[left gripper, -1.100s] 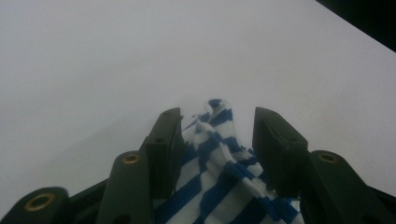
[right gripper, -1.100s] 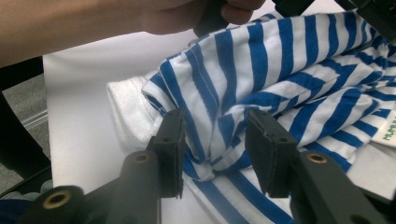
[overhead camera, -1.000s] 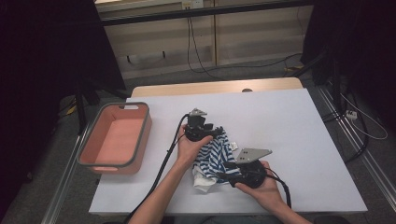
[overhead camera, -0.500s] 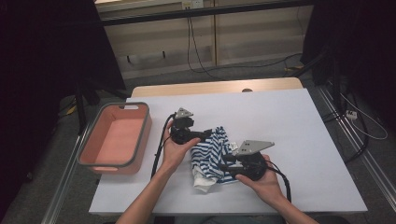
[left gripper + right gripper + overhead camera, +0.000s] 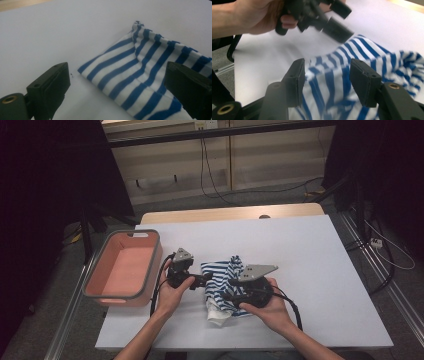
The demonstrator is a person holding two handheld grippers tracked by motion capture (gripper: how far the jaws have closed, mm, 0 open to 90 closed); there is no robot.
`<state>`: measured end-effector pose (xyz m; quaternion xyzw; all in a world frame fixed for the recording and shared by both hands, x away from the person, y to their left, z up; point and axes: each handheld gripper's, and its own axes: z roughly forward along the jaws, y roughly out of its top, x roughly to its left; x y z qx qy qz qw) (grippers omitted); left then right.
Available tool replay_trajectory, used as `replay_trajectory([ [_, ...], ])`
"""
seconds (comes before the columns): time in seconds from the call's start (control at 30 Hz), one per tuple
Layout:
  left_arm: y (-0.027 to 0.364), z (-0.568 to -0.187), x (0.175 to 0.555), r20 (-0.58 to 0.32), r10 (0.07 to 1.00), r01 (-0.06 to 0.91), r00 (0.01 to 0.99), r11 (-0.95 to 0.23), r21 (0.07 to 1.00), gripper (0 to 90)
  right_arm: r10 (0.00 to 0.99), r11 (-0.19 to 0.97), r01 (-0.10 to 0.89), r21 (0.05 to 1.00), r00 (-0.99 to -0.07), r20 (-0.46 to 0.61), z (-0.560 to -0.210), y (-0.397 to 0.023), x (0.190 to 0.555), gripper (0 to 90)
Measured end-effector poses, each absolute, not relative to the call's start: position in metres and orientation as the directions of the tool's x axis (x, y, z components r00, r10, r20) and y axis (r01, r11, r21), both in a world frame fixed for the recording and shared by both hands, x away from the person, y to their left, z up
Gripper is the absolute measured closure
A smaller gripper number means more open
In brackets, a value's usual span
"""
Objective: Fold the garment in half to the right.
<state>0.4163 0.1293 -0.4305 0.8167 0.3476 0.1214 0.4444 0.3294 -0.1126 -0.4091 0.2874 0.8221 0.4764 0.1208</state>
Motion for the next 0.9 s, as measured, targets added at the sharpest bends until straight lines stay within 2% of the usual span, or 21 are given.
replay_trajectory([
  [0.2, 0.138, -0.433, 0.401, -0.082, 0.675, 0.446, 0.733, -0.386, 0.807, 6.9, 0.630, 0.415, 0.367, 0.832, -0.776, 0.027, -0.411, -0.097, 0.341, 43.1],
  [0.37, 0.148, -0.437, 0.389, -0.062, 0.682, 0.446, 0.729, -0.405, 0.798, 7.1, 0.667, 0.434, 0.399, 0.808, -0.745, 0.009, -0.419, -0.102, 0.339, 42.9],
  [0.57, 0.148, -0.436, 0.381, -0.047, 0.675, 0.438, 0.736, -0.423, 0.793, 7.3, 0.698, 0.425, 0.435, 0.794, -0.716, 0.018, -0.422, -0.119, 0.334, 48.6],
  [0.7, 0.146, -0.437, 0.380, -0.047, 0.671, 0.438, 0.740, -0.427, 0.791, 7.3, 0.695, 0.413, 0.454, 0.790, -0.717, 0.050, -0.424, -0.130, 0.330, 64.7],
  [0.77, 0.147, -0.436, 0.379, -0.040, 0.670, 0.434, 0.742, -0.433, 0.790, 7.3, 0.695, 0.414, 0.456, 0.788, -0.718, 0.050, -0.425, -0.133, 0.328, 77.1],
  [0.87, 0.147, -0.437, 0.378, -0.041, 0.672, 0.434, 0.740, -0.429, 0.792, 7.3, 0.696, 0.412, 0.457, 0.788, -0.716, 0.051, -0.426, -0.142, 0.324, 87.0],
  [0.9, 0.148, -0.438, 0.378, -0.041, 0.671, 0.434, 0.741, -0.432, 0.791, 7.3, 0.697, 0.411, 0.457, 0.789, -0.716, 0.052, -0.427, -0.144, 0.323, 87.7],
])
